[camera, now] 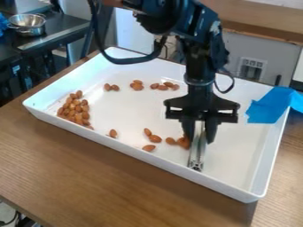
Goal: Sweep into pile
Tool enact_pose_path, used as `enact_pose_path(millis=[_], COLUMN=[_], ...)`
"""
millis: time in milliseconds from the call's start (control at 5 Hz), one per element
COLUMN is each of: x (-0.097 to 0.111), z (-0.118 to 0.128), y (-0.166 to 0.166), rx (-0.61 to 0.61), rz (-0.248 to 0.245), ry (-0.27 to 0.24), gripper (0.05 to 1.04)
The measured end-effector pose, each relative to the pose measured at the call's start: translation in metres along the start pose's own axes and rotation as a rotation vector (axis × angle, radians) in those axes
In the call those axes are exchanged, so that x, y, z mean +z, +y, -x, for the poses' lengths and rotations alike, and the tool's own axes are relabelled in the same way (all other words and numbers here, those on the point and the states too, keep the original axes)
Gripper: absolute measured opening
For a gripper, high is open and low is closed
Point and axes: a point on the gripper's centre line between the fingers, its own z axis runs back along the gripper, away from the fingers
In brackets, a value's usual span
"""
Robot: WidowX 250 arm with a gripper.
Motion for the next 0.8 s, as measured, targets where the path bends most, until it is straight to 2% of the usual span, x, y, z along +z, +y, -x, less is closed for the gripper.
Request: enact_pose_path(millis=[200, 400, 600, 800], x=[-0.001, 0.003, 0.005, 0.010], z=[0.000, -0.002, -0.009, -0.015], y=[0.010, 0.031, 0.059, 0.080], rx=[-0.010, -0.034, -0.043, -0.086], rz=[-0.007, -0.025, -0.038, -0.056], ry=[0.020, 0.076, 0.094, 0.038], gripper=[0.368, 0.368, 0.368, 0.368])
